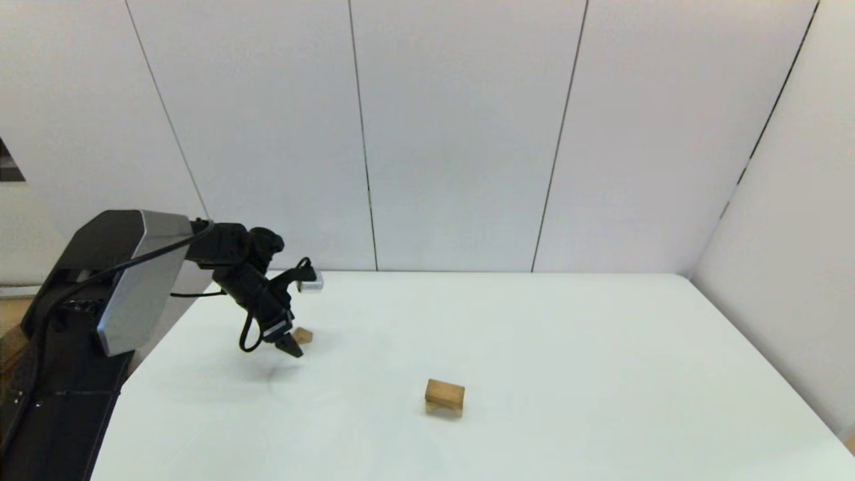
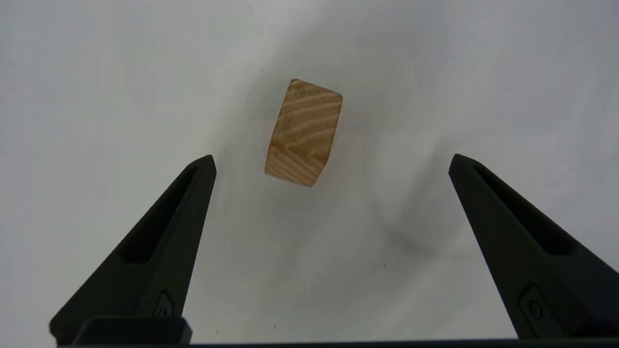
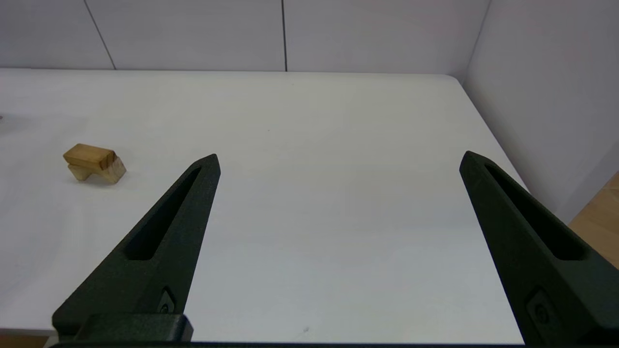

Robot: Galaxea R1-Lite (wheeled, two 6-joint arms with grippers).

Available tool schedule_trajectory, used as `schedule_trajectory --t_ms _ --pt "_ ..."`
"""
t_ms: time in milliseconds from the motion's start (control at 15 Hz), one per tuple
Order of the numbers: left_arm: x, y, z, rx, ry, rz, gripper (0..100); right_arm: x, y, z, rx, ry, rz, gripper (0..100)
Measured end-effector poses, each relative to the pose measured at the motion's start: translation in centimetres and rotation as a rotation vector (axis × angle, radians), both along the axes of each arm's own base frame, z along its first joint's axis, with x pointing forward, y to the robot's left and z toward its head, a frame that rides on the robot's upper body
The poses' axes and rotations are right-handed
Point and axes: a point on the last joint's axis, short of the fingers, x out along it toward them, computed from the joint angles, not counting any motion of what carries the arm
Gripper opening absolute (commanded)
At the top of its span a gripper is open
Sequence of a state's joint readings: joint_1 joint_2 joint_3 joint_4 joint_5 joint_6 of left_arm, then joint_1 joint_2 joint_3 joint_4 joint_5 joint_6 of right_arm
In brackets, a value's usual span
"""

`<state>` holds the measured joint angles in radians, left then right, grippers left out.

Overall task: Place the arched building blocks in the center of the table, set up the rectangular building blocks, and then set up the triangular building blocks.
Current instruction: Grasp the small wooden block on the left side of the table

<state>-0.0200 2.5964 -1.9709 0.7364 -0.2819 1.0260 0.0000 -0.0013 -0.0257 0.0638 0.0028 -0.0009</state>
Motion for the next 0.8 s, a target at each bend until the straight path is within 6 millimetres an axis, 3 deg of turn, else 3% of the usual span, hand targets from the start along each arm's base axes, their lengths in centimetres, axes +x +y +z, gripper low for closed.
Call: schedule_trajectory --t_ms 800 --pt "0.7 0.6 -1.4 -0.043 -0.022 0.003 100 0.0 0.0 0.0 0.0 0.0 -0.001 100"
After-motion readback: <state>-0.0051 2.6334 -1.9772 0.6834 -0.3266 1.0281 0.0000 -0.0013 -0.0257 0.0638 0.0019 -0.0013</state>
